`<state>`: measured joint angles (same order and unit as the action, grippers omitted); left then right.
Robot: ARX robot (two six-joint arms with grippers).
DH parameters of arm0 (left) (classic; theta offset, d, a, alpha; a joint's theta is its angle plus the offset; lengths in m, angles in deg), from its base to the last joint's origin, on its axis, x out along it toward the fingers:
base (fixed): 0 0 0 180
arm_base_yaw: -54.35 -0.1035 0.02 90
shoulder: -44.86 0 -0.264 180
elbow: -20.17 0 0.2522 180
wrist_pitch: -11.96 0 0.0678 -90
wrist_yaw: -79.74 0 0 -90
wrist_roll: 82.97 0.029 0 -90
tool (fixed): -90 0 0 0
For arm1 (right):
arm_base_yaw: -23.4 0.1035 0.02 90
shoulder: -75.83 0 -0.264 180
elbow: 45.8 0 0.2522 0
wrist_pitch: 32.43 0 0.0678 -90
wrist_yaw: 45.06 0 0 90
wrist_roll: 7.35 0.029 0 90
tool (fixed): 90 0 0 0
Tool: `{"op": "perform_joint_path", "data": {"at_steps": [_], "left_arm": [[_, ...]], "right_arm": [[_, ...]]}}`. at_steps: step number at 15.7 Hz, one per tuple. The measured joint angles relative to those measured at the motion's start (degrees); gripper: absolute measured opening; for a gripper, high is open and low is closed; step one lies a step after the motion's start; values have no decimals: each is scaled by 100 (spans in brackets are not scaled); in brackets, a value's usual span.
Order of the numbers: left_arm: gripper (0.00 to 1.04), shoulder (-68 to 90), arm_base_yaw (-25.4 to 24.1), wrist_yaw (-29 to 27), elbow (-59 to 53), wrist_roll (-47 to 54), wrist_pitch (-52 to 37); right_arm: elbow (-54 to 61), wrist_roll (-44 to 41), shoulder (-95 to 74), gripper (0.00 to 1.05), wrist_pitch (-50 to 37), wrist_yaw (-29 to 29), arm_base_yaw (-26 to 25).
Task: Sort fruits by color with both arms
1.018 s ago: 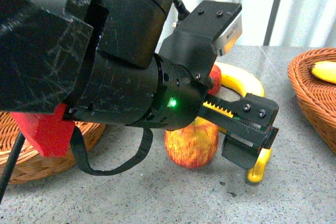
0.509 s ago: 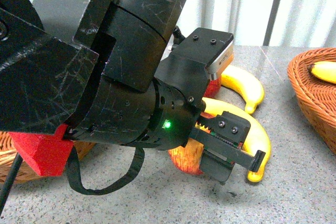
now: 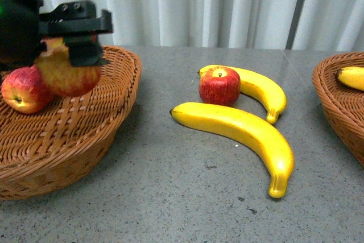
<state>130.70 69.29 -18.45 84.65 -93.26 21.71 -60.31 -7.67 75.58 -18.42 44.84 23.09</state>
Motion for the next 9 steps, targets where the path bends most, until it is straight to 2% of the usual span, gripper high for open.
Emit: {"op": "perform_joint_path", "data": {"at_steps": [1,7,8,9], "left_arm": [[65,48,-184,-46,-199,-208,0],[65,455,-361,-83,-608,-282,-273],[72,444,-365,-76,-619,-278,-273],[83,402,-332,-52,-619,-271,-223]], "right_arm": [[0,0,0,98,-2,0,0],[0,0,0,98,0,0,0],[0,-2,0,98,0,0,0],[0,0,0,98,0,0,0]]}}
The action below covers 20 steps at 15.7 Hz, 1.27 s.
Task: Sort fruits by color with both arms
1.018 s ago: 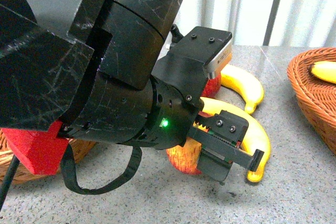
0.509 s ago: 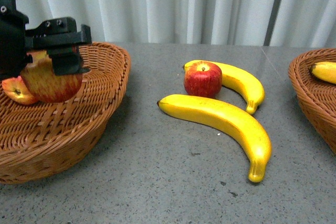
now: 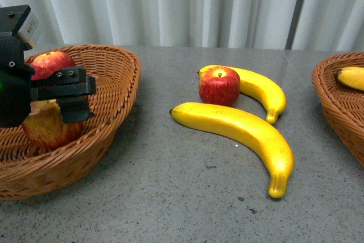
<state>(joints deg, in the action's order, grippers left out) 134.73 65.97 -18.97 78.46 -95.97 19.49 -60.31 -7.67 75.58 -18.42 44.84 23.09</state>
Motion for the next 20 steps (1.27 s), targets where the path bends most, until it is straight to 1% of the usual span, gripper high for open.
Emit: {"op": "perform_joint_path", "data": {"at_steps": [1,2,3,5,6,8,9,10,12,16,20], "left_arm": [[96,-116,57,-2,0,50,74],[99,-328,142,-11,0,140,138],[97,-562,238,-50,7,245,227],[98,-1021,529,-92,210,531,413],[98,-1093,629,-81,328,706,334],[98,-981,767,109,640,1062,127],[98,-780,813,321,846,1198,107],[98,426,942,839,1644,1690,-59],[98,1023,1036,1196,2146,1976,-15],[98,1880,1165,1394,3108,2212,155],[98,2406,1231,1652,3425,2264,236]], "right_arm": [[0,0,0,98,0,0,0],[0,0,0,98,0,0,0],[0,0,0,98,-2,0,0],[0,0,0,98,0,0,0],[0,0,0,98,0,0,0],[0,0,0,98,0,0,0],[0,0,0,98,0,0,0],[0,0,0,98,0,0,0],[0,0,0,98,0,0,0],[0,0,0,98,0,0,0],[0,0,0,98,0,0,0]]}}
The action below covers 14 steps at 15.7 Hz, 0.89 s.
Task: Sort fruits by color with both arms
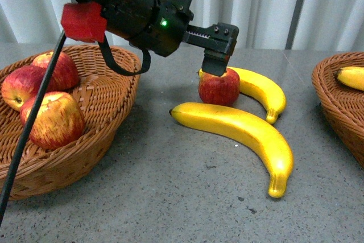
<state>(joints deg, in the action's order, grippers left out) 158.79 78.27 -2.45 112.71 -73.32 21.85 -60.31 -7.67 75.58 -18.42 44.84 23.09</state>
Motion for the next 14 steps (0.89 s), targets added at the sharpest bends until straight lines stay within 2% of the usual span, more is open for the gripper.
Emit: {"op": "perform_joint_path", "data": {"at_steps": [6,13,14], "left_arm": [[98,621,118,385,634,118,125],[98,1075,181,400,975,118,518],[89,1086,192,424,984,131,533]], "right_arm": [[0,0,0,98,0,0,0],[0,0,0,98,0,0,0],[0,0,0,98,0,0,0]]}}
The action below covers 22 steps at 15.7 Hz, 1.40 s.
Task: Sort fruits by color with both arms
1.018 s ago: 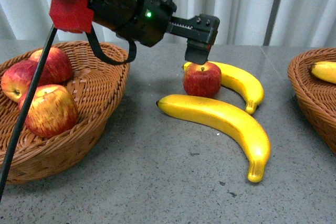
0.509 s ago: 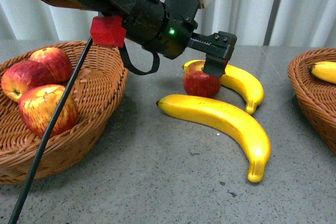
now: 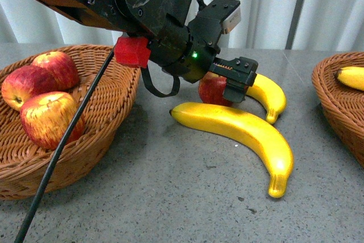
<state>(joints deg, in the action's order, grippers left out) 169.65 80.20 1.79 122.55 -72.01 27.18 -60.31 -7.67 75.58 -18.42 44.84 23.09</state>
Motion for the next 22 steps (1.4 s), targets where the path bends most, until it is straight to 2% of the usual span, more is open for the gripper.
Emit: {"op": "perform_joint_path", "data": {"at_steps": [2,4,8,9,11,14,20,21,22], "left_arm": [[71,2,22,-4,46,-7,35],[66,0,26,-31,52,-22,-15],[66,-717,-151,-476,-328,-389,-402],[66,-1283,-413,-973,-535,-809,-389],[66,-1731,-789,-1488,-935,-1259,-275],[66,-1869,-1224,-1613,-1517,-1626,-136],[66,-1952,-1453,-1762,-1978,-1812,-46],[70,-1952,-1493,-1753,-2052,-1862,-103],[80,-1952,-1510,-1744,-2079,-1867,-116]], "right_arm": [[0,0,0,98,0,0,0],[0,0,0,98,0,0,0],[0,0,0,98,0,0,0],[0,0,0,98,0,0,0],[0,0,0,98,0,0,0],[0,-2,0,98,0,0,0],[0,0,0,98,0,0,0],[0,0,0,98,0,0,0],[0,0,0,98,0,0,0]]}}
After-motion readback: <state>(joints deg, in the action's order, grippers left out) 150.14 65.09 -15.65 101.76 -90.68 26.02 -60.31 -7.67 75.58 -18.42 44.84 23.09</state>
